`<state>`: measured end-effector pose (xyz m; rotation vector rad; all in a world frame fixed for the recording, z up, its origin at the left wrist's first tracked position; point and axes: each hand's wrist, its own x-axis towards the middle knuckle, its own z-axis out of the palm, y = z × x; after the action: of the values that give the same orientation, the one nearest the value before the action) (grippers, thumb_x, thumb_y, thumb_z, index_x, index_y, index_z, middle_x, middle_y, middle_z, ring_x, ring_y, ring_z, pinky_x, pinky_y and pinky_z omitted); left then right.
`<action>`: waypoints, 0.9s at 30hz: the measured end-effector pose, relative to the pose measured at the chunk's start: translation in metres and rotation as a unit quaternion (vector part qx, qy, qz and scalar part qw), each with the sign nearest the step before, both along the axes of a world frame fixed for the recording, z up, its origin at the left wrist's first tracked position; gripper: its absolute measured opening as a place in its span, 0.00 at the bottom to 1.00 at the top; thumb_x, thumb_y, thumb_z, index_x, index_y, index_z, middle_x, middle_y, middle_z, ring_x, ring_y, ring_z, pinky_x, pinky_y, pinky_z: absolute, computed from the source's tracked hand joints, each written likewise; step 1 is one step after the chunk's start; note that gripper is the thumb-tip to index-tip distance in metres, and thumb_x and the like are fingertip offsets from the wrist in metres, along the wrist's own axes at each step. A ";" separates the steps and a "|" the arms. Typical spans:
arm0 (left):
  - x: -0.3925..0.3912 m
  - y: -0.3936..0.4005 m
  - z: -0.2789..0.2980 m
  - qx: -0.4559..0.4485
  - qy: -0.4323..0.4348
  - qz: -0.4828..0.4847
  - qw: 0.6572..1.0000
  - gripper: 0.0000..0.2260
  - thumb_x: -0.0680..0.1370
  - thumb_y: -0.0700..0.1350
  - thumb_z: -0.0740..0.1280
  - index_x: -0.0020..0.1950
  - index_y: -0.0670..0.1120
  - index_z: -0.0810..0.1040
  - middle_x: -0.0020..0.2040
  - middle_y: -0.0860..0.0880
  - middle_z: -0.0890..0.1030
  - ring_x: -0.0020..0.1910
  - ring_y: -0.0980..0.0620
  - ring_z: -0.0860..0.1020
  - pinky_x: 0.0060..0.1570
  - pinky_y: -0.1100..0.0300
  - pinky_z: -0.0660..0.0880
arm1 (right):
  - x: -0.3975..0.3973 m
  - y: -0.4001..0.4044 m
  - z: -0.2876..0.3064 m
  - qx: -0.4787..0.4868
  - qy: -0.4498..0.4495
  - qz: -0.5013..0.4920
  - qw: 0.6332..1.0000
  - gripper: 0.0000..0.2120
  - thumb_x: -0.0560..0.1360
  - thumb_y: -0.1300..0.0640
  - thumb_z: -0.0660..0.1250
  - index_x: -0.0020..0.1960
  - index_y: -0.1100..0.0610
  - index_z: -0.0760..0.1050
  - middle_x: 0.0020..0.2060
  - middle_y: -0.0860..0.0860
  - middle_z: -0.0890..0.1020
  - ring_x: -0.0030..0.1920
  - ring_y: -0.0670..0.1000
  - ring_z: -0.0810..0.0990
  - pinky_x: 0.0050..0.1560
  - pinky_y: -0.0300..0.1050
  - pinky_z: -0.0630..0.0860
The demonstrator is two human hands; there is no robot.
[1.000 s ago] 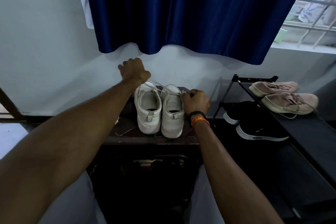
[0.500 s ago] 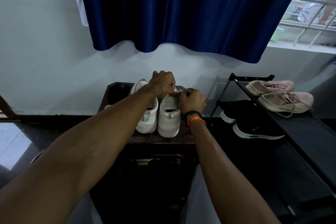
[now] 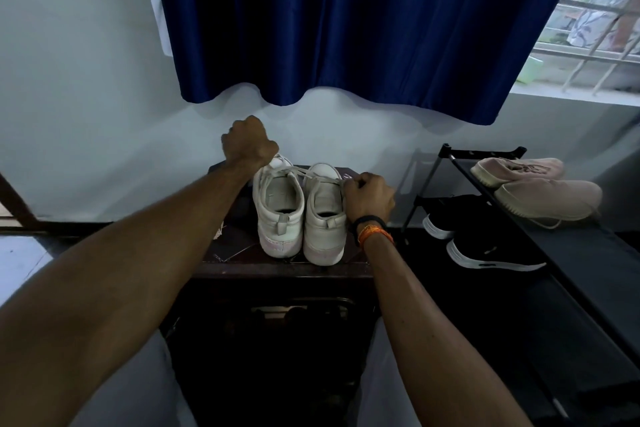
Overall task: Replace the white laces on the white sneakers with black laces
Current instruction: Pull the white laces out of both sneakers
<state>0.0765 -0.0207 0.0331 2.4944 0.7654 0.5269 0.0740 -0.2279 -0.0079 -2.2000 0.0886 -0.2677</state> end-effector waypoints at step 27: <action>0.017 -0.050 0.004 -0.001 0.077 -0.322 0.944 0.05 0.74 0.46 0.77 0.44 0.45 0.85 0.43 0.51 0.85 0.46 0.52 0.81 0.49 0.57 0.78 | -0.003 0.003 0.001 0.001 0.007 -0.009 1.000 0.10 0.75 0.53 0.66 0.50 0.54 0.85 0.43 0.57 0.85 0.47 0.61 0.82 0.49 0.47 0.78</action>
<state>0.0939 -0.0704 0.0370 2.6023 -0.0306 0.0934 0.0712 -0.2251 -0.0068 -2.2008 0.1154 -0.2618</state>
